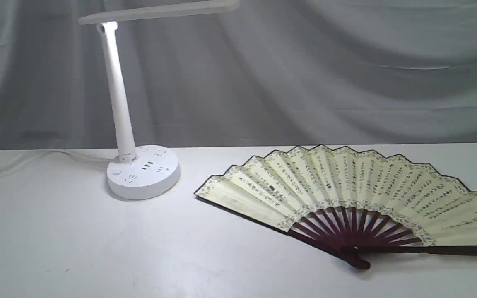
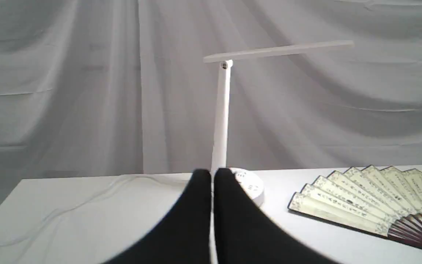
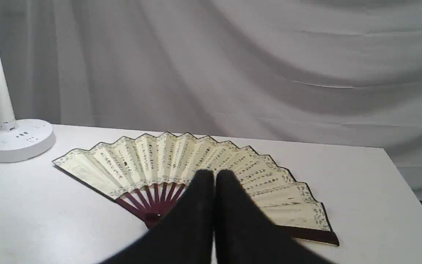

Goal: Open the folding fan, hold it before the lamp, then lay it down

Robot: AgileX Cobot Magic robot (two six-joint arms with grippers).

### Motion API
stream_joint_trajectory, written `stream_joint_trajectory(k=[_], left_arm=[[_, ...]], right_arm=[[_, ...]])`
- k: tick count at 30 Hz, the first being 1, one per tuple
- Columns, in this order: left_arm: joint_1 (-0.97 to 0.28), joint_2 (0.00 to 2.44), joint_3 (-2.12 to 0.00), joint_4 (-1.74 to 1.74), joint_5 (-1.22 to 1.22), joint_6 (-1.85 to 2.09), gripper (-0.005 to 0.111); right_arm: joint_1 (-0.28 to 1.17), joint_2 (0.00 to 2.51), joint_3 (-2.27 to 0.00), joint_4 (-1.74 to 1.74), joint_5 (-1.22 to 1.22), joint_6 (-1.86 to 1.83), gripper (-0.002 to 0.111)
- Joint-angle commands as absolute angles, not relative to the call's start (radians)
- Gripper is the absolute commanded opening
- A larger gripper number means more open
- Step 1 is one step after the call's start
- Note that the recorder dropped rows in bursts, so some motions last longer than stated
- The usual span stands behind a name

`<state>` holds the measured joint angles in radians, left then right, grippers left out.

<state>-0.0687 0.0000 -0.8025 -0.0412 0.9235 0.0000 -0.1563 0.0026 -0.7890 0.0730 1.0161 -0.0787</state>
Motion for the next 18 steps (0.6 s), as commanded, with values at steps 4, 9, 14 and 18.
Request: stream_joint_trajectory(k=[4, 9, 14, 18], left_arm=[[-0.069, 0.000, -0.675, -0.041, 0.744, 0.009, 0.000], [-0.069, 0.000, -0.563, -0.064, 0.670, -0.037, 0.000], [-0.069, 0.000, -0.437, -0.088, 0.486, -0.046, 0.000], [-0.069, 0.000, -0.347, -0.082, 0.369, -0.044, 0.000]], right_arm=[[-0.161, 0.000, -0.713, 0.063, 0.918, -0.078, 0.000], [-0.161, 0.000, -0.553, 0.068, 0.767, -0.075, 0.000], [-0.161, 0.000, -0.411, 0.122, 0.602, -0.069, 0.000], [-0.161, 0.000, -0.333, 0.118, 0.545, -0.070, 0.000]])
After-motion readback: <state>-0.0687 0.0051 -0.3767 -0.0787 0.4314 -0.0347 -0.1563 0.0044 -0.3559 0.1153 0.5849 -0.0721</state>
